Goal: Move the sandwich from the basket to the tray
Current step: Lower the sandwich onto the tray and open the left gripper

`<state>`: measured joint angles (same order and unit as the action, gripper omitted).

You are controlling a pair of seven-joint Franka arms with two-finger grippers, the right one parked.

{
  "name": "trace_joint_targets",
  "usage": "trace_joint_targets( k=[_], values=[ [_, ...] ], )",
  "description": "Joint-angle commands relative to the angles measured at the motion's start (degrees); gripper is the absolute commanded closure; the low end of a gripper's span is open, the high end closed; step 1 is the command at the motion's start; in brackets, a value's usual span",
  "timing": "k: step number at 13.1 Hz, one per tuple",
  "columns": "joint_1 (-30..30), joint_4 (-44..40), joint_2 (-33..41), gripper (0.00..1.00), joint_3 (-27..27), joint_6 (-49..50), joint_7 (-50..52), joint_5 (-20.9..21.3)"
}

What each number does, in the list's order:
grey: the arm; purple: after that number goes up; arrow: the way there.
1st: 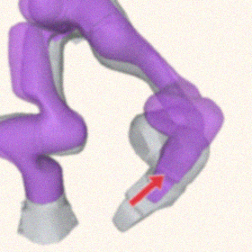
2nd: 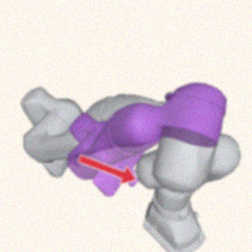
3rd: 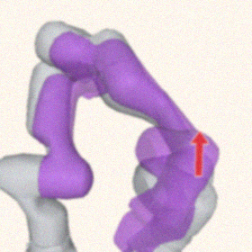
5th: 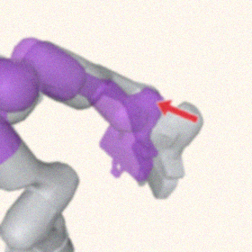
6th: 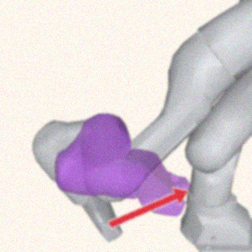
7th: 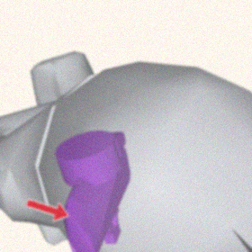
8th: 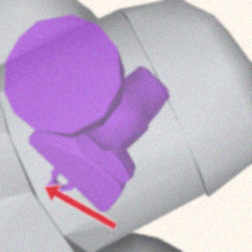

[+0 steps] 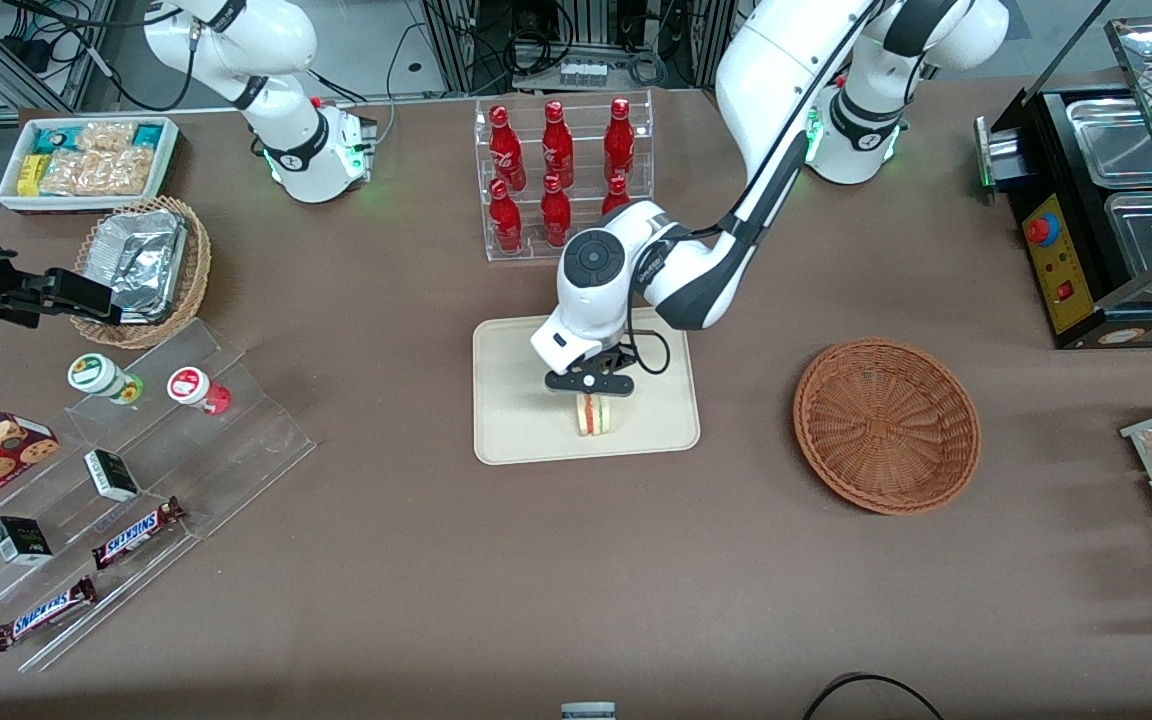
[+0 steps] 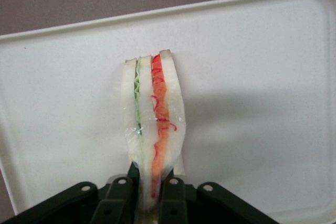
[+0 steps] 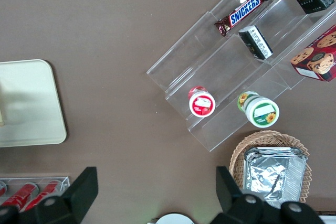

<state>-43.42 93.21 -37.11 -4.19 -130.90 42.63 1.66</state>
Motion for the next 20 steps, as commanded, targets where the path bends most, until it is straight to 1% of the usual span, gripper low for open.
trace_joint_targets(
  k=[1, 4, 6, 7, 11, 13, 15, 18, 20],
  values=[
    [-0.97, -1.37, -0.59, 0.01, 0.68, 0.20, 0.88, -0.69],
    [-0.36, -1.46, 0.98, 0.01, 0.85, 1.08, 0.70, -0.69],
    [-0.18, -1.98, 4.31, 0.01, 1.29, 5.72, 0.70, -0.78],
    [0.95, -1.98, 6.50, 0.00, 1.47, 7.83, 0.70, -0.78],
    [7.63, -1.81, 15.55, 0.00, 1.47, 16.26, 0.35, -1.57],
    [12.54, -1.46, 20.47, 0.00, 1.38, 20.75, -0.70, -2.97],
    [15.45, -0.85, 23.65, 0.00, 1.55, 24.96, -6.03, -3.50],
    [21.60, -0.31, 27.60, 0.00, 1.73, 30.77, -12.98, -2.98],
    [26.61, 0.21, 29.72, 0.00, 1.82, 33.15, -19.65, -2.71]
  ],
)
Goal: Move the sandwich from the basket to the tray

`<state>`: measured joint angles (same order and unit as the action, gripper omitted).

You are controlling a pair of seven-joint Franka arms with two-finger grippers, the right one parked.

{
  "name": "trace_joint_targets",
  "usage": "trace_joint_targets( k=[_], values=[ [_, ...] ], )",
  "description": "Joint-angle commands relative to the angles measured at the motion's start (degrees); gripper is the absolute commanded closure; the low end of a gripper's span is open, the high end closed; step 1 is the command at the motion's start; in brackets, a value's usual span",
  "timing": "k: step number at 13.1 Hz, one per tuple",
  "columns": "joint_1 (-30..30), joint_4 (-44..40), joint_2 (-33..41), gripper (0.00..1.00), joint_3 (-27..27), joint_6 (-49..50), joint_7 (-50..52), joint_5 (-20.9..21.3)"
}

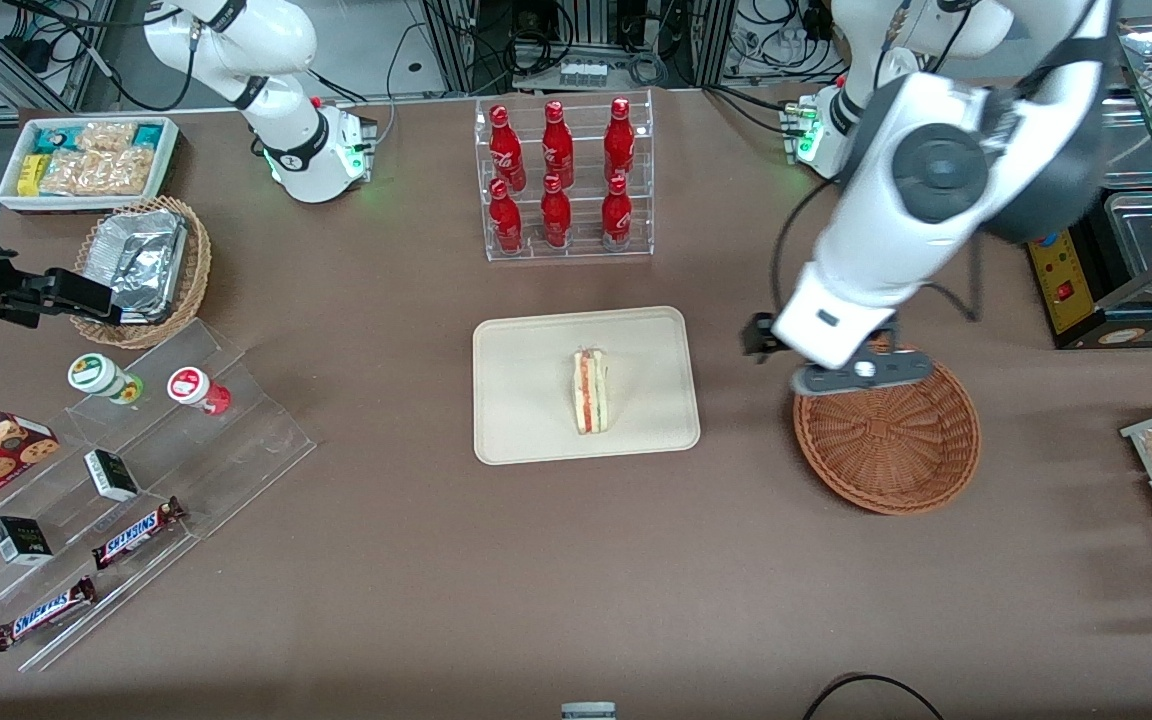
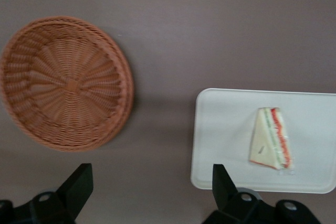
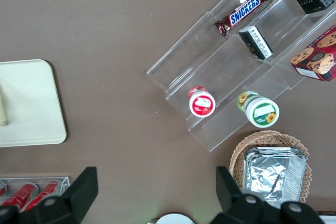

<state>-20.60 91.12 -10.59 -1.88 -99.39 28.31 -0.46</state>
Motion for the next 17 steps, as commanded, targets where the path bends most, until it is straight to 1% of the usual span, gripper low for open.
trace_joint_targets(
  k=[1, 3, 5, 7, 9, 12, 13, 14, 17],
  values=[
    [5.90, 2.74, 4.34, 0.00, -0.49, 2.53, -8.59, -0.60],
    [10.21, 3.79, 6.97, 0.00, -0.49, 4.89, -14.66, -0.60],
    [14.87, 6.95, 10.49, 0.00, -0.49, 5.08, -21.78, -0.86],
    [15.85, 9.50, 13.30, 0.00, -0.40, 5.43, -26.62, -0.43],
    [16.20, 13.63, 17.60, 0.00, 0.91, 4.04, -27.34, -0.60],
    [16.99, 11.63, 17.19, 0.00, 1.18, 4.64, -27.26, -0.95],
    [18.30, 9.80, 16.22, 0.00, 1.18, 4.64, -27.43, -1.39],
    [18.31, 7.95, 14.65, 0.00, 1.09, 4.99, -27.43, -1.48],
    [18.58, 4.16, 12.88, 0.00, 1.09, 7.45, -27.61, -1.22]
  ],
)
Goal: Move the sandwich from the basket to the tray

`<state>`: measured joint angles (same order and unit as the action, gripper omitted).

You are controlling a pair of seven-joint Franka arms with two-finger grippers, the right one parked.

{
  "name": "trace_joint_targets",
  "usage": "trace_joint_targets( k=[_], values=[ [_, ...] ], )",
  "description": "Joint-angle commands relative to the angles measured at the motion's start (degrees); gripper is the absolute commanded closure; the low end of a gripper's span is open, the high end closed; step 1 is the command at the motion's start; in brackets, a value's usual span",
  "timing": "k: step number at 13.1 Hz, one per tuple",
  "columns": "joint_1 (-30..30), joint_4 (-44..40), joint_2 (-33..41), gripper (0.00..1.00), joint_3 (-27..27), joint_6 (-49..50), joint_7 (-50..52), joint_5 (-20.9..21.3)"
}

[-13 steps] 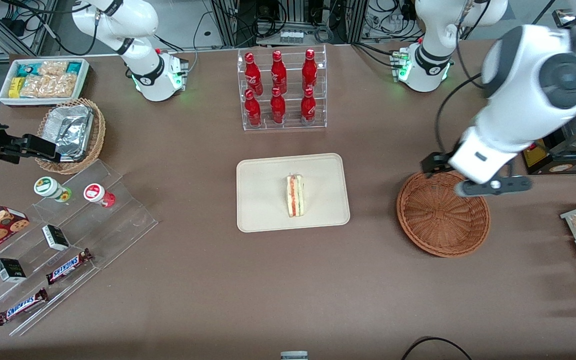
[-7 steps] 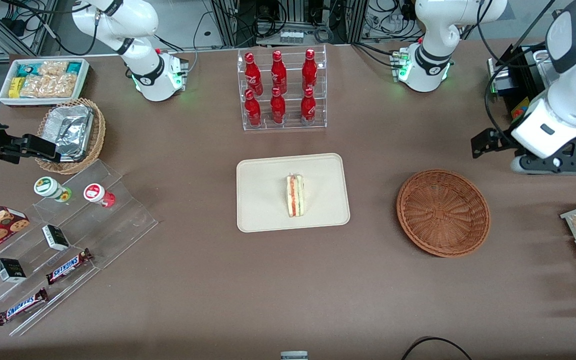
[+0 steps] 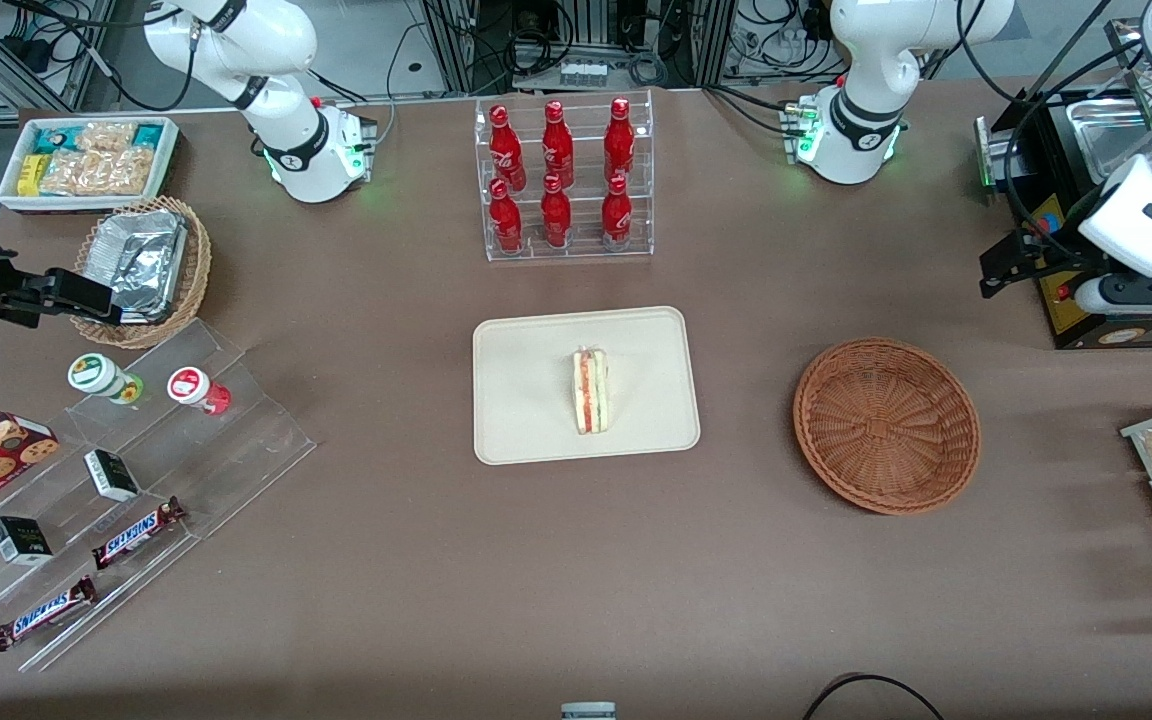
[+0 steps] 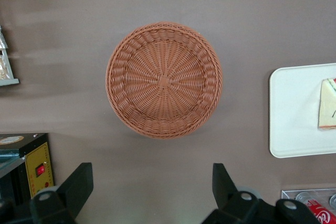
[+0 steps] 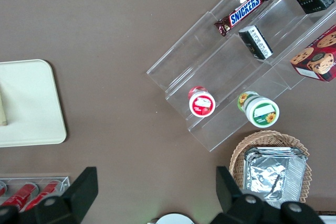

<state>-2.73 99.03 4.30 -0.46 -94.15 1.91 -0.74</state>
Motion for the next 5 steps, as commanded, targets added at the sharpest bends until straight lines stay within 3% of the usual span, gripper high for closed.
trace_joint_targets(
  k=[1, 5],
  values=[
    [0.62, -3.84, -2.19, 0.00, -0.42, 2.21, -1.03, -0.67],
    [0.00, -6.12, -5.00, 0.00, -0.51, 1.95, -1.03, -0.49]
  ],
)
